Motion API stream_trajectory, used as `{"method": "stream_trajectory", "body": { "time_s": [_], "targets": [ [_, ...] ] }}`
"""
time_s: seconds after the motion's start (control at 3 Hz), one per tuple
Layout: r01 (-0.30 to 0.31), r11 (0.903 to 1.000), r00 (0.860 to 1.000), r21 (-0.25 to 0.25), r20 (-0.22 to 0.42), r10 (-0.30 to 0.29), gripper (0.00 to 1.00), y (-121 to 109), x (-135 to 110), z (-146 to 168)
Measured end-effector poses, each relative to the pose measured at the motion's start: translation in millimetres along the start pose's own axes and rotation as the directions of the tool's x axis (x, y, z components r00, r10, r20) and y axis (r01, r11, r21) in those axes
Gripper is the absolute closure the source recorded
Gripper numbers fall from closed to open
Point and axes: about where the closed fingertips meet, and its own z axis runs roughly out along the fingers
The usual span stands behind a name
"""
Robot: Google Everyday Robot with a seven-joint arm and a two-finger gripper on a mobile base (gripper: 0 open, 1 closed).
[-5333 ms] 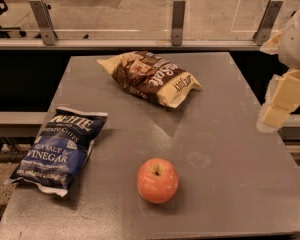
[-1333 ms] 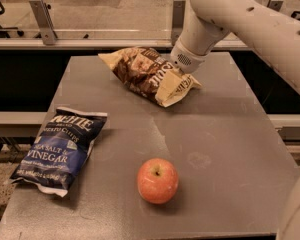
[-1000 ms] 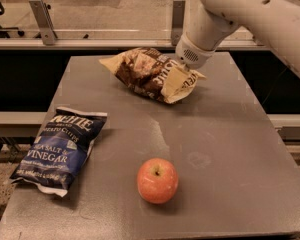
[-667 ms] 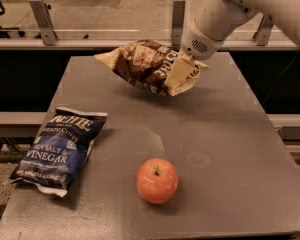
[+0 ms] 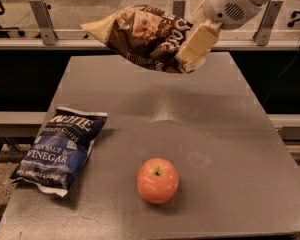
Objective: Pick brown chip bag
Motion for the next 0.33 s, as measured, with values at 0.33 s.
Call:
{"method": "stream_trajectory", "body": {
  "time_s": [0.33],
  "targets": [
    [0.002, 1.0000, 1.000, 0.000, 0.002, -0.002, 1.00, 0.0, -0.7, -0.8]
  ]
}}
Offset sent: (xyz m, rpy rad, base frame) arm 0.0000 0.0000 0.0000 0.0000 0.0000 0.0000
